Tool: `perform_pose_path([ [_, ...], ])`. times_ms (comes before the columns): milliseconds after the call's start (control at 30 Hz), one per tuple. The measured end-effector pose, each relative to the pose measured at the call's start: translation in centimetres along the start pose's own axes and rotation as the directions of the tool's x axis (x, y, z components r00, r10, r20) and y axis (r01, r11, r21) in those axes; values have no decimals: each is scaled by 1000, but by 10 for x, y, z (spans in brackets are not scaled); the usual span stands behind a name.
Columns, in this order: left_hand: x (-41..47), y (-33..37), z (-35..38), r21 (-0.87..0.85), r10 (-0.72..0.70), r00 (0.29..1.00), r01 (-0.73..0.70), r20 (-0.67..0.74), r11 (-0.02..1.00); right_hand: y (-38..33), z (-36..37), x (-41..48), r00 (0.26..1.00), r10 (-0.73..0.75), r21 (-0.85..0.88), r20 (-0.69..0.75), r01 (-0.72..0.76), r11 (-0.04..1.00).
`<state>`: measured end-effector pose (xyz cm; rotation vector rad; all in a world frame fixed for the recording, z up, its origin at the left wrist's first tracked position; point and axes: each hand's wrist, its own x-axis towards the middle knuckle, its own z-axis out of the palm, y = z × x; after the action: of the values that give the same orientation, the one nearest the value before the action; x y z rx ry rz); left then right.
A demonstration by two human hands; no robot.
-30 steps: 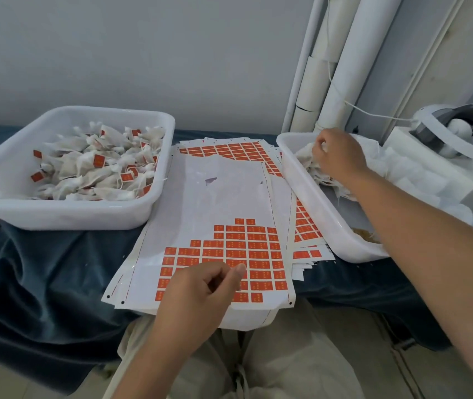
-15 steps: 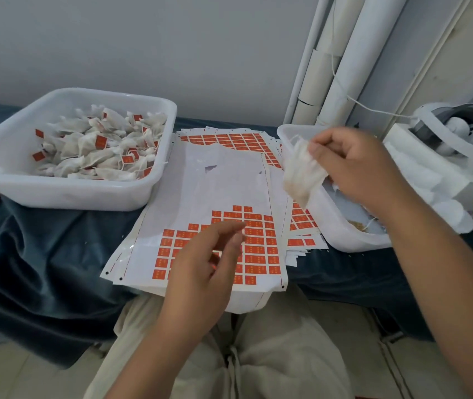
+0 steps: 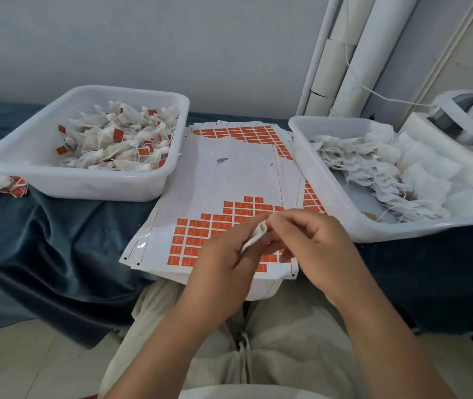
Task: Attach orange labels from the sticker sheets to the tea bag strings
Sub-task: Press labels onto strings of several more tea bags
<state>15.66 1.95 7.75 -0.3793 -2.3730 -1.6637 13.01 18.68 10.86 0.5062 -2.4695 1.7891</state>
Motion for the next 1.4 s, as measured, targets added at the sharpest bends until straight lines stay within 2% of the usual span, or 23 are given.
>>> perform_pose_path([
  [67,0,8,-1,-96,-71,997,73,16,993,4,-2,-3,988,33,62,-149,-24,998],
  [100,0,9,-1,-142,-109,994,111,21,984,5,-3,-4,982,64,62,-177,-54,997],
  [200,0,9,-2,-234,-150,987,157,50,959,8,-5,-3,998,54,-125,-25,-56,991],
  [267,1,9,-4,-257,-174,984,177,34,950,6,-9,-4,998,32,-167,56,-23,986],
  [467,2,5,-10,-227,-195,981,194,21,954,8,-15,-12,994,-37,-227,107,61,972],
  [533,2,6,-10,-265,-204,978,208,42,942,12,-16,-11,996,6,-152,86,7,988],
  [633,1,6,-13,-262,-221,973,231,66,937,14,-22,-6,973,220,116,70,-227,967],
  [667,1,7,-14,-252,-226,971,239,79,938,15,-24,-4,949,283,266,142,-312,912],
  [700,0,7,-15,-257,-234,967,253,105,933,15,-26,-4,919,303,429,253,-388,816],
  [767,0,10,-16,-268,-239,954,282,182,921,14,-30,-2,866,227,673,446,-492,552],
  [833,0,10,-17,-254,-220,953,270,208,929,14,-35,0,854,130,786,503,-515,341],
  [900,1,10,-18,-246,-222,953,270,207,931,14,-39,1,869,123,825,479,-494,274],
  [1033,0,8,-19,-238,-267,920,338,286,911,14,-43,3,882,173,829,439,-472,300],
  [1100,1,7,-22,-188,-255,911,326,326,926,14,-45,3,894,187,816,407,-447,366],
  [1300,2,2,-27,-72,-130,917,169,377,983,17,-49,4,944,181,742,277,-330,583],
  [1400,1,-1,-28,-171,-89,925,162,369,972,22,-44,4,960,231,653,155,-275,706],
])
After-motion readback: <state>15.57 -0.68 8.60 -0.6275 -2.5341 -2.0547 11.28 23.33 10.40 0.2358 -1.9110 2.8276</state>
